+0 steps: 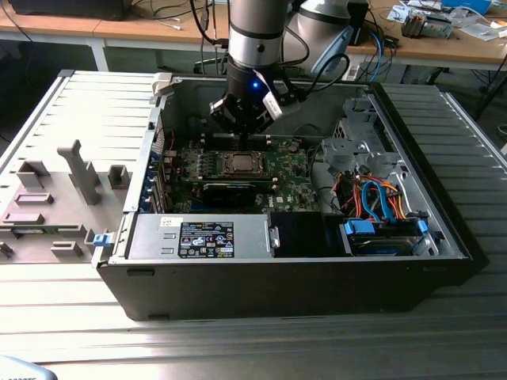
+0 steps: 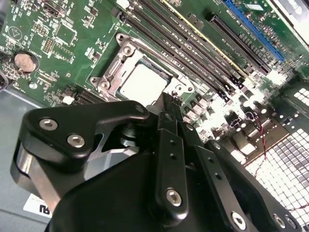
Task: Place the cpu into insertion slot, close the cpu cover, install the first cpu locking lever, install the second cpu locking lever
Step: 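Install the second cpu locking lever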
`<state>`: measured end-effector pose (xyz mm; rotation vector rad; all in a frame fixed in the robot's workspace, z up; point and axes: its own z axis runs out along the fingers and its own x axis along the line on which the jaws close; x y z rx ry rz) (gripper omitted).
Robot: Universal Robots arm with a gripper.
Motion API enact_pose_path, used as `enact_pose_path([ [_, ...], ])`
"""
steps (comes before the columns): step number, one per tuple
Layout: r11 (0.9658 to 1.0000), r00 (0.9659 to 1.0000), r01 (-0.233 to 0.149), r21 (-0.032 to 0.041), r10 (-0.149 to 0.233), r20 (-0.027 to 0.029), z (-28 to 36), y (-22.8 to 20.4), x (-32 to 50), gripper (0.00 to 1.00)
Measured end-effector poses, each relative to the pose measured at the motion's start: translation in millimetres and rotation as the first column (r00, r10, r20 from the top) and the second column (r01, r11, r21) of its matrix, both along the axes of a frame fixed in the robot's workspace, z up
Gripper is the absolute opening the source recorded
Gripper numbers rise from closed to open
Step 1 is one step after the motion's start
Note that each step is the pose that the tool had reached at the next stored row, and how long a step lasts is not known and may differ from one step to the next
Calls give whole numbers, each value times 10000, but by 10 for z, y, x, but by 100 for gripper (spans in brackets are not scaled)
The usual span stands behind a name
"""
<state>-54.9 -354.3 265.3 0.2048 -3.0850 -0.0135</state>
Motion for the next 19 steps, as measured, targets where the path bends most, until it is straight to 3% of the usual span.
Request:
enact_pose_path([
  [19,10000,10000,1,2,-1,2,60,0,0,11],
])
